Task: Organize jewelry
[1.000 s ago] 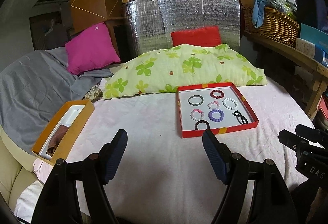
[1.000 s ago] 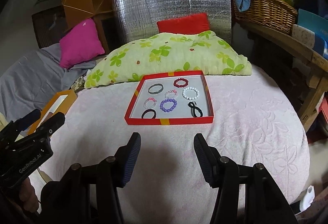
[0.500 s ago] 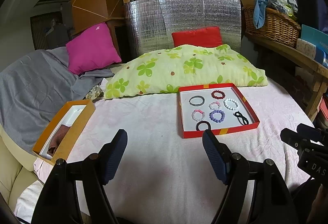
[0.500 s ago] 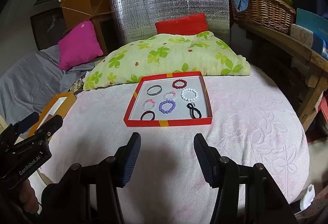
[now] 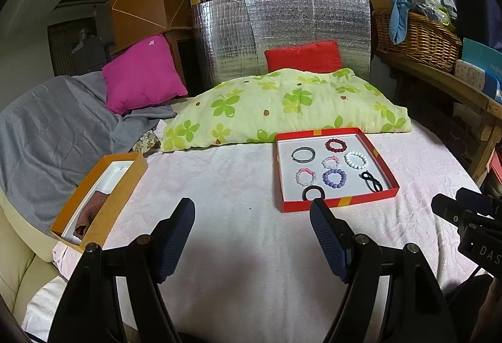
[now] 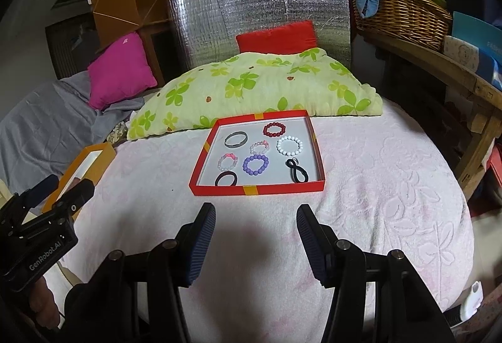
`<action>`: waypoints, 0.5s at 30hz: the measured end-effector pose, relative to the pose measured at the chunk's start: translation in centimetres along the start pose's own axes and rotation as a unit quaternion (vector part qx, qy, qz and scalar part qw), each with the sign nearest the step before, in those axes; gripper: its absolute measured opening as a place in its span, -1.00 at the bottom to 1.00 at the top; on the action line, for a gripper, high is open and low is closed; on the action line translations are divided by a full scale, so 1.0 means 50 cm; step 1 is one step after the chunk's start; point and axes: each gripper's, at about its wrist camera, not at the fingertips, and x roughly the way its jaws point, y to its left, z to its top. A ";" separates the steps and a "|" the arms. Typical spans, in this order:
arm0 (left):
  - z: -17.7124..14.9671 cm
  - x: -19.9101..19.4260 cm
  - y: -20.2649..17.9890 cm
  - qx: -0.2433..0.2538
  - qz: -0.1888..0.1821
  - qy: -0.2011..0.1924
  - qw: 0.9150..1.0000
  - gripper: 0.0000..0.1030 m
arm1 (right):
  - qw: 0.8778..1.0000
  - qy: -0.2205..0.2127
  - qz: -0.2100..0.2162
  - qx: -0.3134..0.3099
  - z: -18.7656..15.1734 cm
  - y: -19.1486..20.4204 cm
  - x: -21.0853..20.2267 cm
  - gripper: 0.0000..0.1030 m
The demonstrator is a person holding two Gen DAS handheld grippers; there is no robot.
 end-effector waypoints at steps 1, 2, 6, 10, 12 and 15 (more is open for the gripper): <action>0.000 0.000 0.000 0.000 0.000 0.000 1.000 0.48 | 1.000 0.000 -0.001 -0.001 0.000 0.001 0.000 0.13; 0.000 0.001 0.000 0.000 0.002 0.000 1.000 0.48 | 1.000 0.000 -0.001 0.000 0.000 0.000 0.000 0.13; 0.000 0.002 0.000 0.000 0.002 0.001 1.000 0.48 | 1.000 0.001 0.000 0.000 0.002 0.000 0.002 0.13; -0.001 0.003 0.001 0.000 0.003 0.002 1.000 0.48 | 1.000 0.001 -0.001 0.000 0.003 0.000 0.004 0.13; -0.002 0.003 0.001 0.001 0.001 0.003 1.000 0.48 | 1.000 0.001 -0.001 0.000 0.004 0.000 0.005 0.13; -0.002 0.005 0.000 0.001 0.001 0.004 1.000 0.49 | 1.000 0.001 -0.001 0.000 0.004 0.000 0.006 0.13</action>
